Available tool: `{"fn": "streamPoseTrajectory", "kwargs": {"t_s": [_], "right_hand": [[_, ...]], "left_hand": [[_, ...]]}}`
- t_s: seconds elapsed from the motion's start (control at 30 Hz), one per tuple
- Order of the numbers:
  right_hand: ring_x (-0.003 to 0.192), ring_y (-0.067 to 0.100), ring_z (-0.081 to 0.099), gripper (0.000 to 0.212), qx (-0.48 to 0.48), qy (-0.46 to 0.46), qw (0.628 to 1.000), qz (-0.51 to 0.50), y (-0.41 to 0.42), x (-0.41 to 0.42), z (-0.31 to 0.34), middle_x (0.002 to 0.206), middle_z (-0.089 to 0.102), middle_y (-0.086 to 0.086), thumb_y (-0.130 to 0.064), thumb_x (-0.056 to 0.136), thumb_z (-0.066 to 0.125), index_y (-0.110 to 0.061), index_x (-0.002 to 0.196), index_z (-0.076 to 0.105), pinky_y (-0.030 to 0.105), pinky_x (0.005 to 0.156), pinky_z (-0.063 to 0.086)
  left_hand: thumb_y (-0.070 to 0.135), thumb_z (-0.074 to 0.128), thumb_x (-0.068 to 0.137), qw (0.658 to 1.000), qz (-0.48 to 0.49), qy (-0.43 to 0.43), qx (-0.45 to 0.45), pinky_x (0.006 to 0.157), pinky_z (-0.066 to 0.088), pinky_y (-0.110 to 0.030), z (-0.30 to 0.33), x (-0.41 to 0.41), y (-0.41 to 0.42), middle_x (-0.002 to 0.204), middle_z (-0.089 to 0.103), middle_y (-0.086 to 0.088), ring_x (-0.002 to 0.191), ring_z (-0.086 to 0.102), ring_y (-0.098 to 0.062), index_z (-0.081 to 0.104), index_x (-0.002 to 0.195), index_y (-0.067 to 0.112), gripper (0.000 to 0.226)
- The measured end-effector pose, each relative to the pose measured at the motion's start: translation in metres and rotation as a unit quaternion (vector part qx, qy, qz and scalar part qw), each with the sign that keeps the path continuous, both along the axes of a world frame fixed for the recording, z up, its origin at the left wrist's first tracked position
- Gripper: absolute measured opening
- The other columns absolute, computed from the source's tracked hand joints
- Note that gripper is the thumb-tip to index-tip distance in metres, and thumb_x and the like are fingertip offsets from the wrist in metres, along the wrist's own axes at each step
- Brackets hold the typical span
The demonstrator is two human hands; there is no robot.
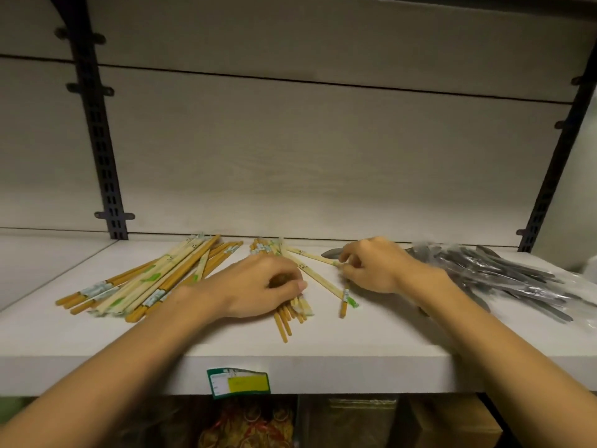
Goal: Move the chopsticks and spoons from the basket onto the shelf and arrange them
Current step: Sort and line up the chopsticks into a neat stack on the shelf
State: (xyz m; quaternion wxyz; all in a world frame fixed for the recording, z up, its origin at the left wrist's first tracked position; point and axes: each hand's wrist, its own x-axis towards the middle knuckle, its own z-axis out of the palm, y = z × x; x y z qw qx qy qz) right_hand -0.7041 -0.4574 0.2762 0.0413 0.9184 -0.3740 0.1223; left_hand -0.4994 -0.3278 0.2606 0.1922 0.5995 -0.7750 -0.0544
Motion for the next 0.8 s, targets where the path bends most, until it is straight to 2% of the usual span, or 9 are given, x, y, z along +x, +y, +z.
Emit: {"fn": "streamPoseTrajectory", "kwargs": {"t_s": [0.1, 0.2, 0.27, 0.33, 0.47, 0.53, 0.63, 0.7, 0.8], "right_hand": [[0.106, 0.026, 0.057, 0.031, 0.015, 0.045, 0.999, 0.024, 0.005, 0.016, -0.009, 0.124, 0.062, -0.006, -0.046, 0.089, 0.048, -0.024, 0.102, 0.066, 0.037, 0.084, 0.049], [0.108, 0.023, 0.058, 0.029, 0.055, 0.013, 0.996, 0.067, 0.013, 0.026, -0.012, 0.130, 0.060, -0.003, -0.047, 0.089, 0.050, -0.025, 0.100, 0.066, 0.044, 0.092, 0.049], [0.109, 0.019, 0.057, 0.027, 0.078, -0.008, 0.992, 0.098, 0.020, 0.032, -0.011, 0.135, 0.056, -0.009, -0.046, 0.090, 0.053, -0.026, 0.100, 0.068, 0.038, 0.093, 0.047], [0.101, 0.012, 0.056, 0.026, 0.065, -0.015, 0.991, 0.113, 0.028, 0.040, -0.012, 0.128, 0.060, -0.010, -0.046, 0.091, 0.054, -0.027, 0.101, 0.069, 0.031, 0.084, 0.044], [0.095, 0.007, 0.050, 0.021, 0.058, -0.028, 0.987, 0.146, 0.045, 0.061, -0.012, 0.131, 0.058, -0.010, -0.039, 0.094, 0.052, -0.028, 0.103, 0.068, 0.024, 0.082, 0.034], [0.098, 0.007, 0.053, 0.023, 0.081, -0.033, 0.984, 0.158, 0.055, 0.074, -0.010, 0.131, 0.057, -0.011, -0.038, 0.096, 0.051, -0.028, 0.110, 0.067, 0.025, 0.084, 0.040], [0.102, 0.012, 0.058, 0.027, 0.088, -0.039, 0.983, 0.159, 0.071, 0.094, -0.010, 0.117, 0.065, -0.007, -0.036, 0.096, 0.052, -0.025, 0.118, 0.065, 0.029, 0.087, 0.046], [0.098, 0.010, 0.057, 0.027, 0.100, -0.056, 0.982, 0.150, 0.079, 0.104, -0.012, 0.113, 0.063, -0.012, -0.036, 0.097, 0.052, -0.026, 0.119, 0.064, 0.024, 0.080, 0.045], [0.090, 0.003, 0.056, 0.029, 0.121, -0.071, 0.980, 0.141, 0.084, 0.118, -0.017, 0.108, 0.063, -0.013, -0.036, 0.099, 0.047, -0.029, 0.124, 0.061, 0.013, 0.069, 0.038]], "left_hand": [[0.050, 0.045, 0.095, 1.000, 0.025, -0.004, 0.002, 0.095, 0.046, -0.035, -0.004, 0.015, 0.014, 0.120, 0.061, 0.014, 0.110, 0.055, -0.008, 0.063, 0.115, 0.034, 0.031], [0.049, 0.045, 0.095, 0.999, 0.039, -0.005, 0.004, 0.094, 0.047, -0.035, -0.006, 0.030, 0.028, 0.122, 0.060, 0.014, 0.109, 0.054, -0.007, 0.060, 0.120, 0.035, 0.033], [0.051, 0.044, 0.095, 0.999, 0.051, -0.005, -0.002, 0.093, 0.047, -0.033, -0.005, 0.039, 0.035, 0.123, 0.059, 0.014, 0.108, 0.053, -0.005, 0.058, 0.122, 0.036, 0.034], [0.052, 0.044, 0.095, 0.998, 0.057, -0.006, -0.008, 0.089, 0.047, -0.030, -0.004, 0.049, 0.040, 0.121, 0.059, 0.014, 0.105, 0.053, -0.004, 0.057, 0.123, 0.038, 0.034], [0.058, 0.041, 0.093, 0.995, 0.094, -0.012, -0.023, 0.075, 0.044, -0.024, -0.001, 0.074, 0.054, 0.106, 0.059, 0.017, 0.093, 0.053, -0.003, 0.053, 0.124, 0.042, 0.037], [0.057, 0.040, 0.093, 0.992, 0.118, -0.014, -0.047, 0.081, 0.046, -0.030, 0.003, 0.089, 0.064, 0.109, 0.061, 0.013, 0.096, 0.056, -0.009, 0.055, 0.122, 0.040, 0.036], [0.057, 0.038, 0.094, 0.978, 0.192, -0.062, -0.061, 0.097, 0.042, -0.036, 0.005, 0.121, 0.079, 0.129, 0.059, 0.009, 0.117, 0.052, -0.016, 0.057, 0.122, 0.034, 0.041], [0.063, 0.028, 0.093, 0.965, 0.249, -0.082, 0.012, 0.104, 0.037, -0.043, 0.002, 0.139, 0.088, 0.140, 0.050, 0.008, 0.126, 0.045, -0.020, 0.050, 0.130, 0.036, 0.051], [0.067, 0.018, 0.093, 0.962, 0.252, -0.045, 0.098, 0.110, 0.031, -0.046, -0.008, 0.152, 0.095, 0.152, 0.035, 0.010, 0.136, 0.036, -0.021, 0.033, 0.142, 0.042, 0.057]]}}
